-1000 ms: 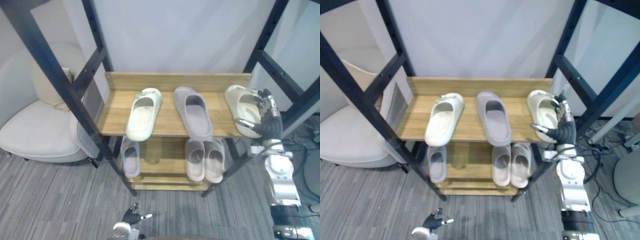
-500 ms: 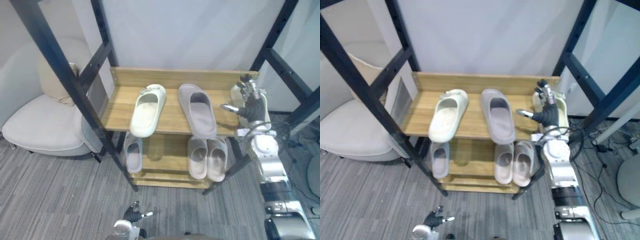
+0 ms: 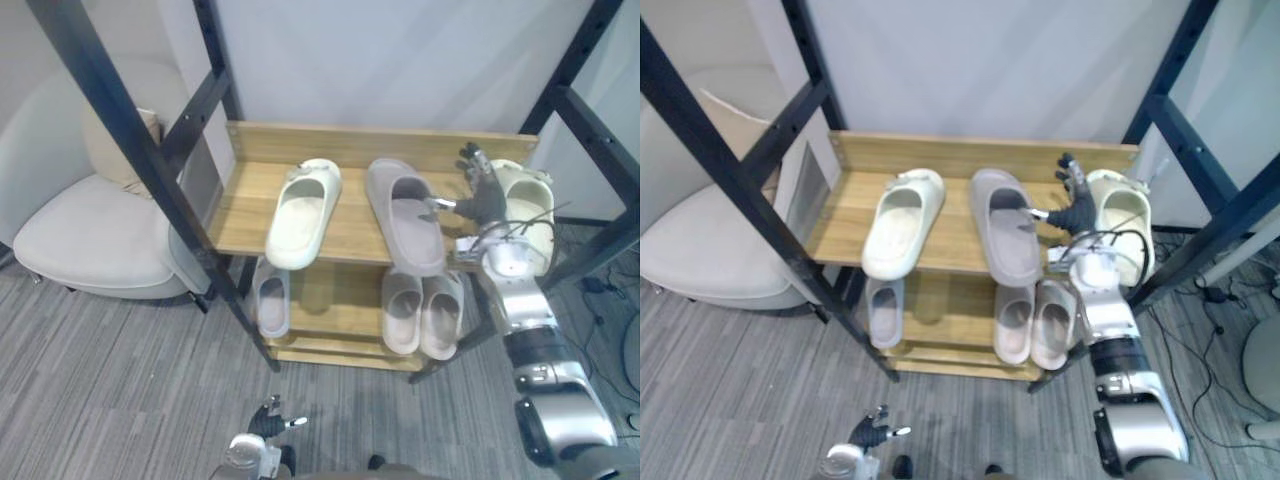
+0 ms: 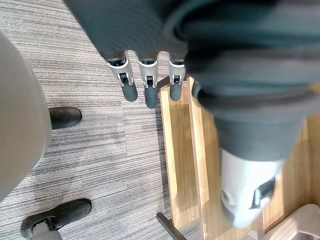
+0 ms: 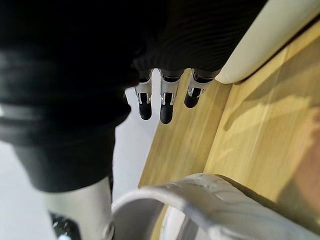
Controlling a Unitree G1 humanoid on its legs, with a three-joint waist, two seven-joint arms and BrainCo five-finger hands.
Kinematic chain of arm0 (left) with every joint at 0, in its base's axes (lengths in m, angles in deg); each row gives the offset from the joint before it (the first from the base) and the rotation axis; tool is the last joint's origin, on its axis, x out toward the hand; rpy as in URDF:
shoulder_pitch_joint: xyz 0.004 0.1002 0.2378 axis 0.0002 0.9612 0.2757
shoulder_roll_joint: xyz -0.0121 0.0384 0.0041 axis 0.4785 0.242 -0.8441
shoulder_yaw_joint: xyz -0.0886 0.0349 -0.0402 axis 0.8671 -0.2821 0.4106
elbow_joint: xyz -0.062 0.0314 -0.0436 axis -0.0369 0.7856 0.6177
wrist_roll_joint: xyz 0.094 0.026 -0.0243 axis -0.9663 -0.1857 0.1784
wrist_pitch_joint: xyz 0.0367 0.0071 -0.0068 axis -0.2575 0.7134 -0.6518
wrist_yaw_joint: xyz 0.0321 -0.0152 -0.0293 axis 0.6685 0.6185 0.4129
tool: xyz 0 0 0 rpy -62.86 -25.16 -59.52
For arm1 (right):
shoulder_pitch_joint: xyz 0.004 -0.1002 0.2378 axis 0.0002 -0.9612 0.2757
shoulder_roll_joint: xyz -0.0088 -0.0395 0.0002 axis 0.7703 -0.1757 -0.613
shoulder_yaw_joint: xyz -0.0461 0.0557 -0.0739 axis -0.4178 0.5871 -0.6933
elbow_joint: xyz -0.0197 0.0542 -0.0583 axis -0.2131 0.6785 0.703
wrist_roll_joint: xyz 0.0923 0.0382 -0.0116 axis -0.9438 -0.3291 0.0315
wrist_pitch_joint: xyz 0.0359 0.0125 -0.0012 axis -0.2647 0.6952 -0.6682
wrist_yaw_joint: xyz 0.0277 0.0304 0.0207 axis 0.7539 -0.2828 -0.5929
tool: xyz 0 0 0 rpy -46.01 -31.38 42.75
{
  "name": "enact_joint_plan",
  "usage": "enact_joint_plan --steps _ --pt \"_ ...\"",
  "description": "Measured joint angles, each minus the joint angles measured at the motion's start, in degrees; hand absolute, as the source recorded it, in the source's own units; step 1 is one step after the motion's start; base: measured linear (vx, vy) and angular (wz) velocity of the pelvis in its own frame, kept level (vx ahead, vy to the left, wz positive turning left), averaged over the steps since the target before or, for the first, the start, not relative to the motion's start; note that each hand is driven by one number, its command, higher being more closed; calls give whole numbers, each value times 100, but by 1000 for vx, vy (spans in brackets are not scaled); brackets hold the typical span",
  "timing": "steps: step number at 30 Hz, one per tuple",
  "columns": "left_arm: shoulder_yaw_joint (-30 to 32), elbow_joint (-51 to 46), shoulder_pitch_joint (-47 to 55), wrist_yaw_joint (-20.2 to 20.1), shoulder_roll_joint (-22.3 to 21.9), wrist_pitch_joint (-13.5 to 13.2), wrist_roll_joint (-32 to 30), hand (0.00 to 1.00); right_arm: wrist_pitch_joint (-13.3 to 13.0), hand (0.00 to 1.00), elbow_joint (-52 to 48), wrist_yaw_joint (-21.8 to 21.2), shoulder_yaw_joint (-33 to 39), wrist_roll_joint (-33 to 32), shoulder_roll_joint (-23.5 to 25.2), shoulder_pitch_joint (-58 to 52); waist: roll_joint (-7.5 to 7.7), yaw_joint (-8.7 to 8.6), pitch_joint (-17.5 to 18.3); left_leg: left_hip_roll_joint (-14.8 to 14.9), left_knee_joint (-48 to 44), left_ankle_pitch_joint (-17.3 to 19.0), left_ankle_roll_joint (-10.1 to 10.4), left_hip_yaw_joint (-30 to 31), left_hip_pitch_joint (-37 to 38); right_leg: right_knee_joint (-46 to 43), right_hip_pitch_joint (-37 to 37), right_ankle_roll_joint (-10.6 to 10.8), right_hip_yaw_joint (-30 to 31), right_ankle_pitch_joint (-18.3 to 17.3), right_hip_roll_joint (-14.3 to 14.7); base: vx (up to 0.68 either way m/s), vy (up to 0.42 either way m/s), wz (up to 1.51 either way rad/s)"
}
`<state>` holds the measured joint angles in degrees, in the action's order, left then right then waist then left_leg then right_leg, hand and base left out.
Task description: Organize the slippers on the shoe rack
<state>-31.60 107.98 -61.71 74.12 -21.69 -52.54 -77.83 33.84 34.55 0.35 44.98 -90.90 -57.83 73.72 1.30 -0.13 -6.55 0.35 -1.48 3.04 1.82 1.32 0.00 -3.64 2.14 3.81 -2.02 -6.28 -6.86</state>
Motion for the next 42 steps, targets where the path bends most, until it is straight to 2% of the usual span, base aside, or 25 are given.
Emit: enact_joint_plan --steps 6,12,14,15,20,29,42 --pt "3 -2 -113 2 5 4 118 0 169 0 621 77 16 234 8 512 5 12 -244 0 139 -133 13 48 -4 7 -20 -6 -43 54 1 -22 2 3" --pt "17 -9 -136 9 10 1 222 0 182 0 1021 65 13 439 95 924 -4 14 -318 0 227 -188 29 62 -14 8 -71 4 -45 72 2 -4 0 1" --pt "69 -6 -196 11 7 12 279 0 185 0 1123 22 14 446 104 1166 -1 11 -445 3 273 -237 36 62 -38 12 -119 5 -43 107 6 -20 0 -1" --pt "69 -5 -198 10 9 16 304 0 182 100 1185 0 10 451 105 1206 1 10 -447 3 273 -241 38 64 -45 12 -128 5 -45 110 6 -37 3 -1" --pt "71 -4 -208 10 13 22 383 0 171 100 1361 -137 -16 628 103 1410 5 11 -455 10 352 -340 42 82 -97 1 -224 9 -48 158 17 -32 -2 0" --pt "118 -10 -250 12 20 22 373 0 80 100 1454 -164 -39 536 65 1547 37 12 -549 28 445 -426 64 96 -54 -2 -228 24 -17 202 29 -33 0 0" --pt "113 -22 -247 6 12 44 303 0 2 100 214 -190 -62 415 61 609 46 11 -546 28 459 -426 63 90 24 -10 -175 30 6 190 27 1 0 0"
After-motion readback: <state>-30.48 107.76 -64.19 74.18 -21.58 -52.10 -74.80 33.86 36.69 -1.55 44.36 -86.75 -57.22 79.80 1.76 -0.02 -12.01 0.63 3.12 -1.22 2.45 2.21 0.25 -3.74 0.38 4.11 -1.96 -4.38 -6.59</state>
